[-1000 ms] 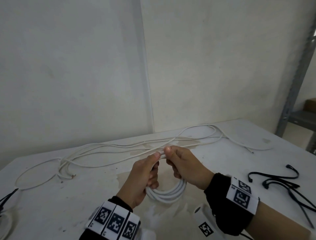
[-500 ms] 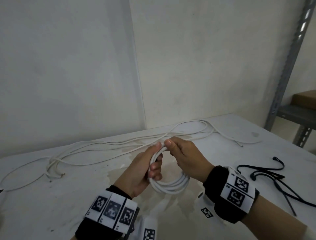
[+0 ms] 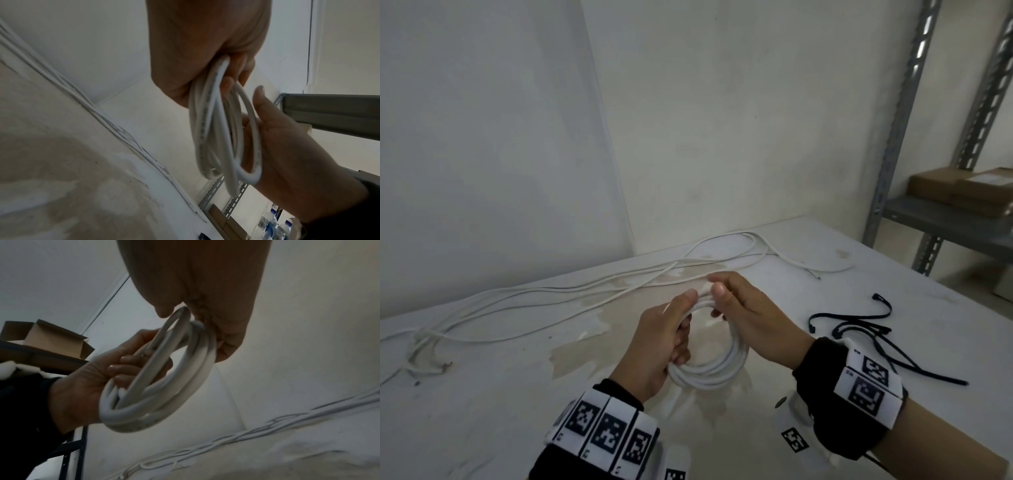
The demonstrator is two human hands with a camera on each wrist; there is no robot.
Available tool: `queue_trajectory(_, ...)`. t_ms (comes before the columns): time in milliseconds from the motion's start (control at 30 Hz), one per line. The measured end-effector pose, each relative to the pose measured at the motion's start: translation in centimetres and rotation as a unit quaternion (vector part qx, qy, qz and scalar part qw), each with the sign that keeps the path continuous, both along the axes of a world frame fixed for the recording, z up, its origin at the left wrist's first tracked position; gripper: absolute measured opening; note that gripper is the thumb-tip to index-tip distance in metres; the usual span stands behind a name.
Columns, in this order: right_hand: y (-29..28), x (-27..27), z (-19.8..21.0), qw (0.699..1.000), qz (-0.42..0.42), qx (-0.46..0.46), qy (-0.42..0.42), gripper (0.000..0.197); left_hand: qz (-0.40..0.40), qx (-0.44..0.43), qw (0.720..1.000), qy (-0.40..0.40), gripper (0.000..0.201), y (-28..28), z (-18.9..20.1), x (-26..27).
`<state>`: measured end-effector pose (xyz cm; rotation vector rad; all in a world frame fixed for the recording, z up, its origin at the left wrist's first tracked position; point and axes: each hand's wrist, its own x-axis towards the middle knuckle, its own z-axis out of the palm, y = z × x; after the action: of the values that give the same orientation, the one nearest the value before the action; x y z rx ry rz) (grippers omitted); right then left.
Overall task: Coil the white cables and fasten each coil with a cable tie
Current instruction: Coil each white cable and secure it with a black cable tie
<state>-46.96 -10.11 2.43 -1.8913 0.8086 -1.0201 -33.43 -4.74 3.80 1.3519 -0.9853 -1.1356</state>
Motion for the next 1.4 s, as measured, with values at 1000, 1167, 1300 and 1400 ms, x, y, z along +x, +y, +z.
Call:
queue_trajectory(1000,-8.1,-16.4,-3.8,0.826,-0.207,0.066,0.520,0.027,-0.027,0.021,0.999,0.004,0.042,-3.0,-1.5,-5.3)
queue_trajectory(1167,-8.6,-15.7,-4.0,0.817,-0.204,0.059,0.536,0.025,-0.015,0.022,1.000,0.005,0.042,-2.8,-1.5,-4.5)
queue_trajectory(1300,-8.6,-15.4,-3.7,0.821,-0.226,0.043,0.522,0.026,-0.014,0.014,1.000,0.008,0.040,-2.7,-1.4,-4.1)
queue_trajectory(1400,-8.6,-15.0,-3.9,0.820,-0.236,0.035,0.520,0.027,-0.011,0.008,1.000,0.012,0.040,-2.6,-1.2,-3.9)
